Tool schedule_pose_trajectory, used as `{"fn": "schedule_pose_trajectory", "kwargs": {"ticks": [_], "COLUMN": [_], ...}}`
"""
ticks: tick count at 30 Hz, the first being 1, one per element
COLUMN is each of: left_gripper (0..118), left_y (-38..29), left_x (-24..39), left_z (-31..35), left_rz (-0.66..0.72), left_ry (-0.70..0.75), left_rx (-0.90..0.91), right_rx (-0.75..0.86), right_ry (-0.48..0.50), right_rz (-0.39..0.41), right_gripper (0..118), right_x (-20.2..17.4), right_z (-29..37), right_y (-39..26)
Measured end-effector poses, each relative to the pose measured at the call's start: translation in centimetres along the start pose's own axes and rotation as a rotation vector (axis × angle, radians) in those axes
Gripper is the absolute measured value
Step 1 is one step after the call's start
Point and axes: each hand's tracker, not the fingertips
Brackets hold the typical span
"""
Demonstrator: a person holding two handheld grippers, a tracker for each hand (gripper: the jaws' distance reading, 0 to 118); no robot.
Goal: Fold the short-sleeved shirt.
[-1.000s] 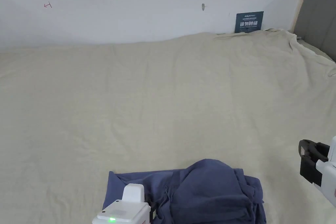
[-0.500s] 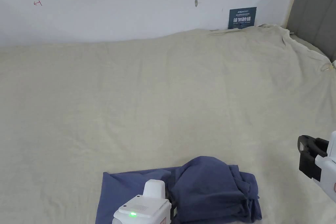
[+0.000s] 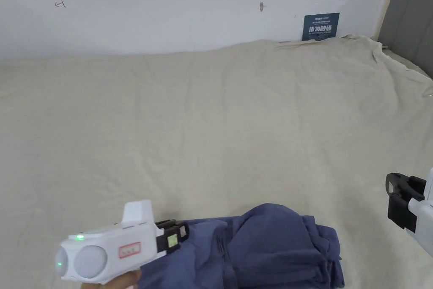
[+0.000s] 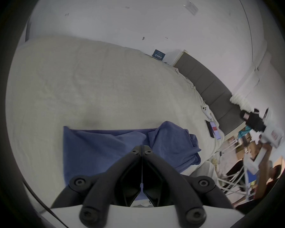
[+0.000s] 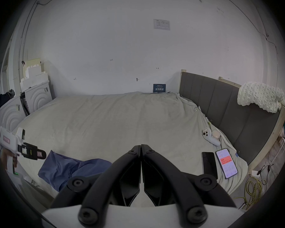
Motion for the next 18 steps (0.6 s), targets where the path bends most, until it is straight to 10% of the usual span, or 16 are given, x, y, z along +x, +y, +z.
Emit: {"fn": "schedule_pose_trajectory", "kwargs": {"ticks": [2,6,18], "left_gripper": [16,84,100], "left_y": [0.6,0.9,-1.5], "left_x": [-1.9,-5.6,-12.3], "left_z": [0.8,1.7,-1.6], "left_rz": [0.031,0.068,0.162], "left_ry": [0.01,0.058,0.074], "left_rx": [-0.019,-0.08,-0.156], "right_rx": [0.0,-0.005,-0.022], "right_ry": [0.001,0.007,0.019], "right_rz": [0.004,0.007,0.022], "right_gripper": [0,0,0], "right_x": [-0.2,-0.5,-1.2], "right_z": [-0.1,-0.2,-0.6], "right_y": [0.0,0.1,0.0]}}
